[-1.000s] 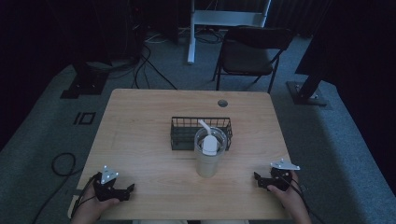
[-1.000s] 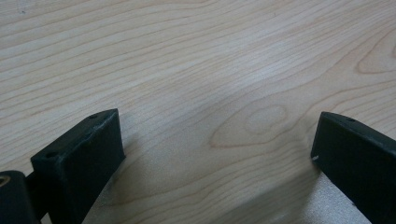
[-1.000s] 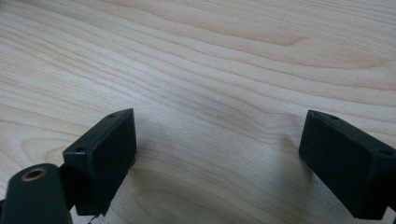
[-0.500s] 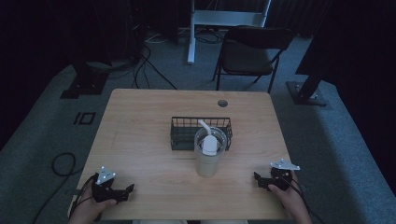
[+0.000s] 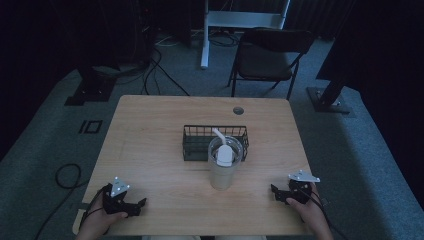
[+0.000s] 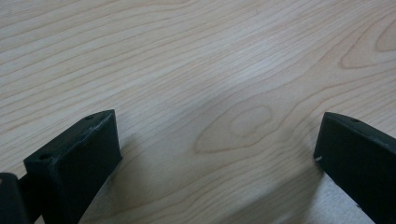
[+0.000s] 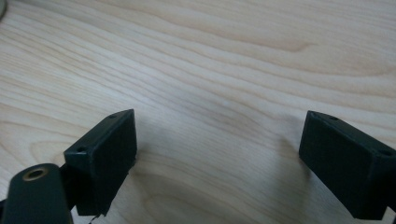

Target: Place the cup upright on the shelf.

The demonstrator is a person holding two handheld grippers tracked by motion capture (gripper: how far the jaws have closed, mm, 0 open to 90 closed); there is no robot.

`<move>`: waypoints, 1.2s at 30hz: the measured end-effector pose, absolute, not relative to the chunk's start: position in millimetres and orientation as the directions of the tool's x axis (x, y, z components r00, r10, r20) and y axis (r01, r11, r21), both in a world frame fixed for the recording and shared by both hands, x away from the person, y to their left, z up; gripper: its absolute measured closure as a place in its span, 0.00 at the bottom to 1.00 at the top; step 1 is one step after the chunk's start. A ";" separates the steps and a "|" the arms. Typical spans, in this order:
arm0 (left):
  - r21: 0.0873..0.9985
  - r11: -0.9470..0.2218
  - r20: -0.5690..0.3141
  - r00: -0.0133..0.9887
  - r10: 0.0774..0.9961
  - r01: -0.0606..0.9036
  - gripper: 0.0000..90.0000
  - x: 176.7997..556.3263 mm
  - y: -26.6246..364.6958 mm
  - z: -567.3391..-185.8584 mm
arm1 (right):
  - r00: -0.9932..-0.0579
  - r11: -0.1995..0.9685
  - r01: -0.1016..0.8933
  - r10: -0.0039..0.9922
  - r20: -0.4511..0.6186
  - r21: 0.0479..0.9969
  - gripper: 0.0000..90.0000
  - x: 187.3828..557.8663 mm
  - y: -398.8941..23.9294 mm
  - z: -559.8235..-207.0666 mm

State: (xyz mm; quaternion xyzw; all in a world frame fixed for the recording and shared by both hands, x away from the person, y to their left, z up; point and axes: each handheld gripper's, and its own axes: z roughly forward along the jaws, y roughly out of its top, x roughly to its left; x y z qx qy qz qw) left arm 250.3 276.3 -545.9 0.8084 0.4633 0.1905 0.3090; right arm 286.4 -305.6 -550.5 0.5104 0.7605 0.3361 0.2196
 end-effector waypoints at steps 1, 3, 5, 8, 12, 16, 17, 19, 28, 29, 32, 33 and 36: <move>0.676 -0.380 0.022 0.498 0.867 0.631 0.01 250.3 276.3 -545.9 | -0.383 0.253 0.629 0.924 0.009 0.735 0.12 286.4 -305.6 -550.5; 0.673 -0.392 0.026 0.509 0.860 0.627 0.01 250.7 274.1 -545.4 | -0.397 0.257 0.619 0.918 0.014 0.742 0.12 286.2 -302.6 -549.7; 0.672 -0.394 0.027 0.512 0.859 0.626 0.01 250.9 273.6 -545.3 | -0.405 0.263 0.617 0.914 0.013 0.741 0.12 286.6 -301.0 -549.3; 0.671 -0.391 0.021 0.510 0.860 0.631 0.01 251.7 272.4 -545.3 | -0.418 0.269 0.610 0.908 0.014 0.745 0.12 287.5 -298.7 -548.1; 0.676 -0.393 0.016 0.520 0.854 0.624 0.01 252.9 269.3 -546.1 | -0.432 0.277 0.604 0.902 0.015 0.748 0.12 288.0 -295.3 -546.0; 0.680 -0.413 0.032 0.538 0.842 0.606 0.01 256.4 260.2 -545.4 | -0.470 0.287 0.578 0.882 0.024 0.764 0.12 287.7 -286.6 -539.9; 0.679 -0.417 0.034 0.541 0.840 0.604 0.01 257.1 258.0 -545.3 | -0.479 0.292 0.572 0.878 0.023 0.766 0.12 287.8 -284.6 -538.7; 0.680 -0.420 0.037 0.544 0.838 0.601 0.01 258.1 256.3 -545.2 | -0.494 0.298 0.569 0.869 0.030 0.766 0.12 287.8 -280.4 -536.2; 0.695 -0.444 0.046 0.581 0.812 0.566 0.01 264.6 238.3 -542.6 | -0.549 0.310 0.535 0.835 0.044 0.786 0.12 289.6 -262.7 -529.2; 0.698 -0.450 0.050 0.589 0.807 0.557 0.01 265.5 235.9 -541.8 | -0.557 0.319 0.530 0.829 0.039 0.786 0.12 289.8 -260.6 -529.0; 0.714 -0.456 0.050 0.610 0.791 0.531 0.01 268.4 227.0 -539.9 | -0.575 0.328 0.519 0.817 0.038 0.789 0.13 289.7 -255.9 -528.1; 0.721 -0.452 0.048 0.613 0.788 0.525 0.01 269.5 223.5 -539.6 | -0.590 0.332 0.512 0.806 0.044 0.792 0.13 289.6 -251.6 -526.8; 0.740 -0.450 0.048 0.627 0.778 0.501 0.01 273.1 214.0 -538.0 | -0.608 0.330 0.498 0.793 0.051 0.802 0.15 290.5 -246.7 -524.1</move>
